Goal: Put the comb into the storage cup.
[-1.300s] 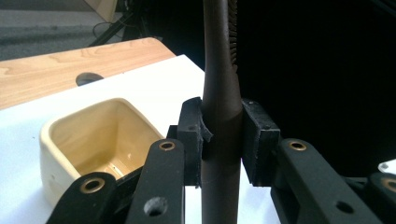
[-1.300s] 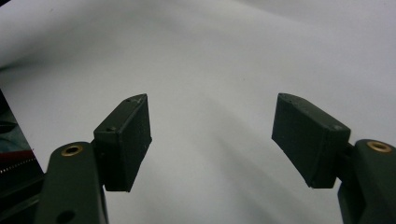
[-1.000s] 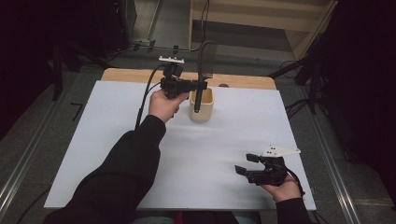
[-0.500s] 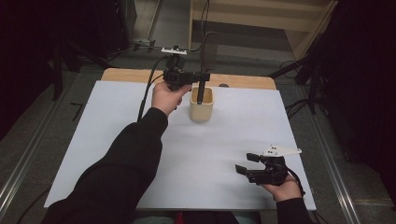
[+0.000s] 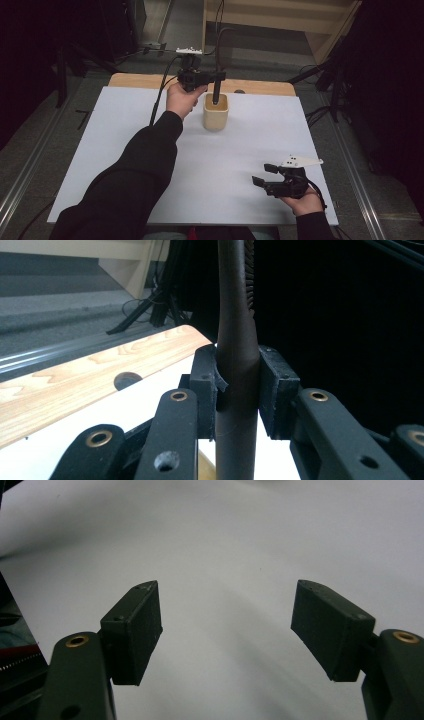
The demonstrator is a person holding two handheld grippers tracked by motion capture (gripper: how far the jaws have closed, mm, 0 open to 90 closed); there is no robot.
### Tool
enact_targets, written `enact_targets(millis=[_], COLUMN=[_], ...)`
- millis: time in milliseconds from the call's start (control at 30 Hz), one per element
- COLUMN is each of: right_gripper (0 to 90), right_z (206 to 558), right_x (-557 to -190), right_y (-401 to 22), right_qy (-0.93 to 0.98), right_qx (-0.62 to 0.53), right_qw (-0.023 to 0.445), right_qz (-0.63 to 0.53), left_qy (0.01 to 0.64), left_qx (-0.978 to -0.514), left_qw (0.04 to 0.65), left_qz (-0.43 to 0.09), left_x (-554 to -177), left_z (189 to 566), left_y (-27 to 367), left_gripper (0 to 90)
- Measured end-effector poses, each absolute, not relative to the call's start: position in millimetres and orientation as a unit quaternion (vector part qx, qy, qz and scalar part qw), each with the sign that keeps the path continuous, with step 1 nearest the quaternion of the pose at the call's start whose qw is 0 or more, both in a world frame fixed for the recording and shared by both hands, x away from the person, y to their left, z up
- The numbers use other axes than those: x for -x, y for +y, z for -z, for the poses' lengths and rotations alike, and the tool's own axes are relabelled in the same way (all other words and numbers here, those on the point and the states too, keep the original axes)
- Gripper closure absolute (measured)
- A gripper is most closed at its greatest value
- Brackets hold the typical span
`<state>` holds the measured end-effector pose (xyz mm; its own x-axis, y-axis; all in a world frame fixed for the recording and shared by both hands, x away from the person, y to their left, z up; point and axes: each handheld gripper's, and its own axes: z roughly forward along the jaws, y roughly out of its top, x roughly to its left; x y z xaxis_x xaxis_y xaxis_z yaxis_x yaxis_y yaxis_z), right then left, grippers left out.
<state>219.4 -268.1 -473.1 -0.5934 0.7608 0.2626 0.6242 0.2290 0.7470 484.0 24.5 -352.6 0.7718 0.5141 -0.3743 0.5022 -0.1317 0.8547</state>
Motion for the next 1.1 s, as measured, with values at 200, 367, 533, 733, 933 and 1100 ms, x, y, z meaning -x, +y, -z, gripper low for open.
enact_targets(millis=[200,367,533,733,933,1100], right_gripper=[26.2,26.3,26.2,26.2,26.2,26.2], right_z=[473,473,472,472,471,472], right_x=[-219,-219,-219,-220,-220,-220], right_y=[-267,-268,-269,-270,-270,-270], right_qy=[0.780,0.777,0.777,0.774,0.774,0.774], right_qx=[-0.441,-0.444,-0.443,-0.445,-0.444,-0.444], right_qw=[0.077,0.077,0.075,0.076,0.075,0.075], right_qz=[-0.437,-0.440,-0.440,-0.443,-0.444,-0.444], left_qy=[0.341,0.347,0.347,0.351,0.349,0.346], left_qx=[-0.750,-0.749,-0.748,-0.747,-0.755,-0.757], left_qw=[0.566,0.564,0.565,0.565,0.555,0.554], left_qz=[-0.013,-0.015,-0.015,-0.015,-0.018,-0.022], left_x=[-490,-495,-496,-496,-499,-500], left_z=[360,366,369,378,386,390], left_y=[24,25,26,25,25,23], left_gripper=[72.6,72.6,72.6,72.6,72.6,72.6])
